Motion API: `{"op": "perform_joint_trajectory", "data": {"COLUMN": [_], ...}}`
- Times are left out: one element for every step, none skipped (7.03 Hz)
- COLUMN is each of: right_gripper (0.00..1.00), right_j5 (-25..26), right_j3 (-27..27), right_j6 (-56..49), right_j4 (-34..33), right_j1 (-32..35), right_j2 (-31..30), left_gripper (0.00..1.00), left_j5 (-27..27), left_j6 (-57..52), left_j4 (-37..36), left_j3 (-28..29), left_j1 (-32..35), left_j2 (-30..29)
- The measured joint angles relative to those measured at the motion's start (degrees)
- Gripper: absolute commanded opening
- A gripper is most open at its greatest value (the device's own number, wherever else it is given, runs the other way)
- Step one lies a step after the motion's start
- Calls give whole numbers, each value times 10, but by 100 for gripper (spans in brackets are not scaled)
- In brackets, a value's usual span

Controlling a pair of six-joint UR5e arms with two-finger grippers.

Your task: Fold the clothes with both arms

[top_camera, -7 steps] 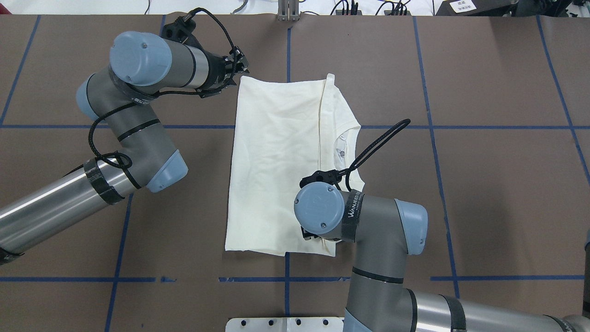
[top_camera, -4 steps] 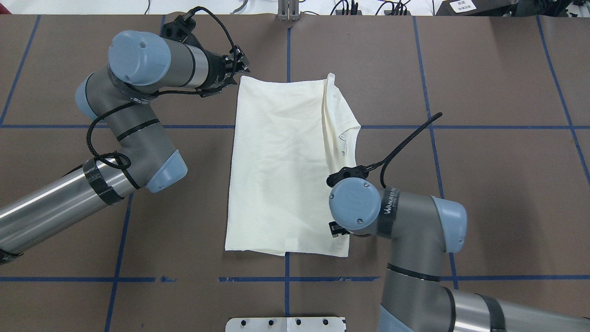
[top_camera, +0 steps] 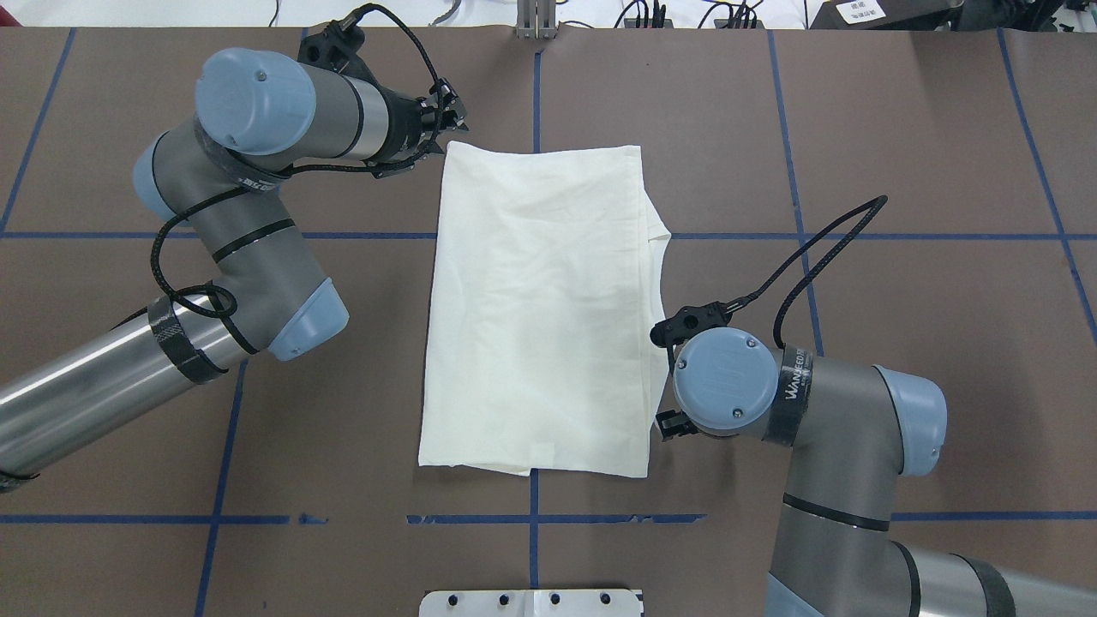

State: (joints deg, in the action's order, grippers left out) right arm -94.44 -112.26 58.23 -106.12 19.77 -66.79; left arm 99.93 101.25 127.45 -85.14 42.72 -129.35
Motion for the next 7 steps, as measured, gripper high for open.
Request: {"op": "perform_joint_trajectory", "data": {"right_gripper": [100, 100, 99, 97, 87, 86, 85], "right_j5": [18, 30, 50, 74, 91, 98, 101], "right_j3": [0, 0, 1, 4, 8, 15, 24], "right_j6": [43, 119, 224, 330, 422, 504, 567], "right_j4": [3, 10, 34, 71, 112, 156, 196], "right_j1": [-10, -22, -38, -51, -58, -61, -61], "right_j2": [10, 23, 28, 27, 25, 21, 15], "left_gripper": [50, 50, 50, 50, 50, 50, 50], "left_j5": [0, 0, 0, 0, 0, 0, 0], "left_j6": [0, 0, 0, 0, 0, 0, 0], "left_j4": [-1, -2, -2, -2, -2, -2, -2], "left_j3": [-3, -5, -9, -14, -21, -24, -26], "left_j1": [0, 0, 0, 0, 0, 0, 0], "left_j2": [0, 0, 3, 8, 15, 18, 19]}}
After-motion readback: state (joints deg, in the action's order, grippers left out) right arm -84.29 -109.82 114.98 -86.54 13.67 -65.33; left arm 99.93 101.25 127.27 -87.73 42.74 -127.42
